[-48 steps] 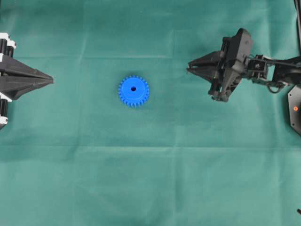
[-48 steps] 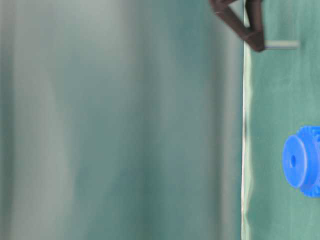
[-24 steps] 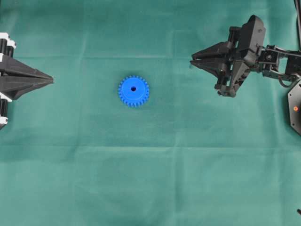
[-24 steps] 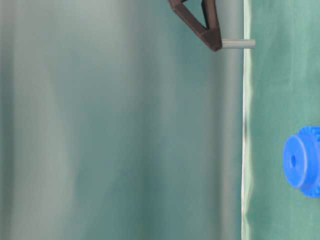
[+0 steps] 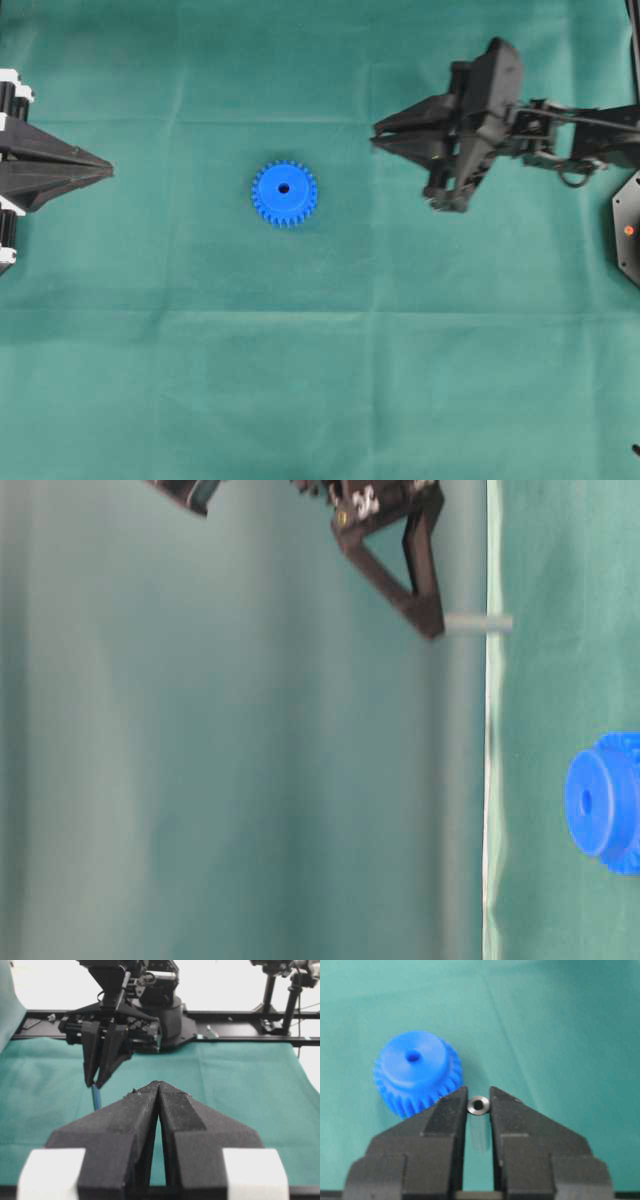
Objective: Insert the shaft placed at a random location into the center hole of the medium gear at another random location.
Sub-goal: 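Lift the shaft and carry it left over the blue gear's center hole, then align and lower the shaft into the blue gear's center hole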
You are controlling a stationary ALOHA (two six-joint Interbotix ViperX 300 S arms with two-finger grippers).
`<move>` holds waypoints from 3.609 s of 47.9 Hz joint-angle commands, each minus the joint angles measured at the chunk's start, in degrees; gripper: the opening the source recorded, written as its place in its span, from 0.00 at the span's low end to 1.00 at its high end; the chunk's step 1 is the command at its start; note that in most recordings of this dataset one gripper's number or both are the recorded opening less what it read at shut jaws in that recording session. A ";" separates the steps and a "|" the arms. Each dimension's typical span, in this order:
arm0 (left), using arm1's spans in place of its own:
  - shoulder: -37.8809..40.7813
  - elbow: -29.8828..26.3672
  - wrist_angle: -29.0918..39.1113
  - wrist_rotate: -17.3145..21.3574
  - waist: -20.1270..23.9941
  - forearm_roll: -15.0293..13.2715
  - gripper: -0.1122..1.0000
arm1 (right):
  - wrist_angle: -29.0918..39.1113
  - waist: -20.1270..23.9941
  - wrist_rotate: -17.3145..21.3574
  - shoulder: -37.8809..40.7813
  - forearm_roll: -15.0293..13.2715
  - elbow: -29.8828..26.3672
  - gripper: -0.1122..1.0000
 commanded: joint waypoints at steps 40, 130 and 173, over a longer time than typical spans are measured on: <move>0.18 -1.49 -0.26 0.00 0.00 0.18 0.10 | 2.64 5.10 -0.44 12.04 0.00 -18.37 0.22; 0.18 -1.49 -0.35 0.00 0.00 0.18 0.10 | -1.23 5.54 0.62 15.91 0.44 -17.84 0.22; 0.18 -1.49 -0.44 0.09 0.00 0.18 0.10 | -3.16 5.62 1.49 22.32 1.58 -17.84 0.22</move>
